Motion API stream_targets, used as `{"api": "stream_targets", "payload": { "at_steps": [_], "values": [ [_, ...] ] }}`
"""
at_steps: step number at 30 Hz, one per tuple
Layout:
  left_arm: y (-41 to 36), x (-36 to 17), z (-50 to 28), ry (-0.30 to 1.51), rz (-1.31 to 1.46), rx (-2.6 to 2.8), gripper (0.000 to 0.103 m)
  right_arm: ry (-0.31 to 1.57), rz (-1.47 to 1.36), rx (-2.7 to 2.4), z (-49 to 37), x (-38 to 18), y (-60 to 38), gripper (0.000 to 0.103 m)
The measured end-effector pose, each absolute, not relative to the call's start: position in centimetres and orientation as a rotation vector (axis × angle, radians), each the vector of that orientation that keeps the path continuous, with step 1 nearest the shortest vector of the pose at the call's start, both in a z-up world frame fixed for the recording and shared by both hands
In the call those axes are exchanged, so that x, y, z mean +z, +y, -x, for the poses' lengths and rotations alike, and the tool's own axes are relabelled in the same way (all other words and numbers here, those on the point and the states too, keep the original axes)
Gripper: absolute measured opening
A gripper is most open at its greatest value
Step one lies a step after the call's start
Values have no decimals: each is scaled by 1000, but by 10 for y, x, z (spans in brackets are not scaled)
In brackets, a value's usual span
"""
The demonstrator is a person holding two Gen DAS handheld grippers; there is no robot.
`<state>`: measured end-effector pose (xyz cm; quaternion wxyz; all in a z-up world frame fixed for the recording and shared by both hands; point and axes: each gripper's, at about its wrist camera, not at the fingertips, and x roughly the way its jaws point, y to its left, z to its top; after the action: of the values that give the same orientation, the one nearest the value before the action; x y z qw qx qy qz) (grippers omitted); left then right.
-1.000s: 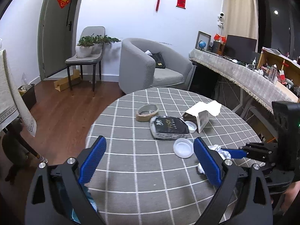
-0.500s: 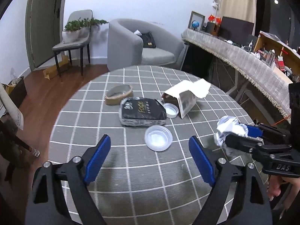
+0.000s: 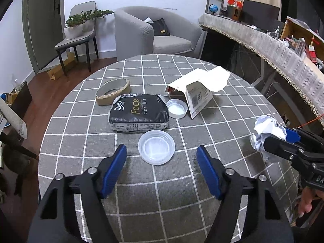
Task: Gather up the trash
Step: 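Grasp the clear plastic lid with the left gripper, then carry the clear lid and the foil ball over the teal bin with both tools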
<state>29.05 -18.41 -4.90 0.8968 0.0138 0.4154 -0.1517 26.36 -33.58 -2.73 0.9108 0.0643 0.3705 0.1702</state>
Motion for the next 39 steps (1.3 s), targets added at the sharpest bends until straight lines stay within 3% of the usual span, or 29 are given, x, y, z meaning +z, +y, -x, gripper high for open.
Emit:
{"api": "stream_targets", "payload": {
  "at_steps": [10, 14, 39],
  "values": [
    [-184, -54, -301, 897, -23, -266, 57, 776, -135, 353, -265, -31, -338, 51],
    [-182, -54, -303, 887, -18, -285, 42, 774, -134, 358, -267, -29, -332, 51],
    [-89, -33, -263, 734, 30, -333, 42, 737, -94, 502, -293, -5, -220, 51]
  ]
}}
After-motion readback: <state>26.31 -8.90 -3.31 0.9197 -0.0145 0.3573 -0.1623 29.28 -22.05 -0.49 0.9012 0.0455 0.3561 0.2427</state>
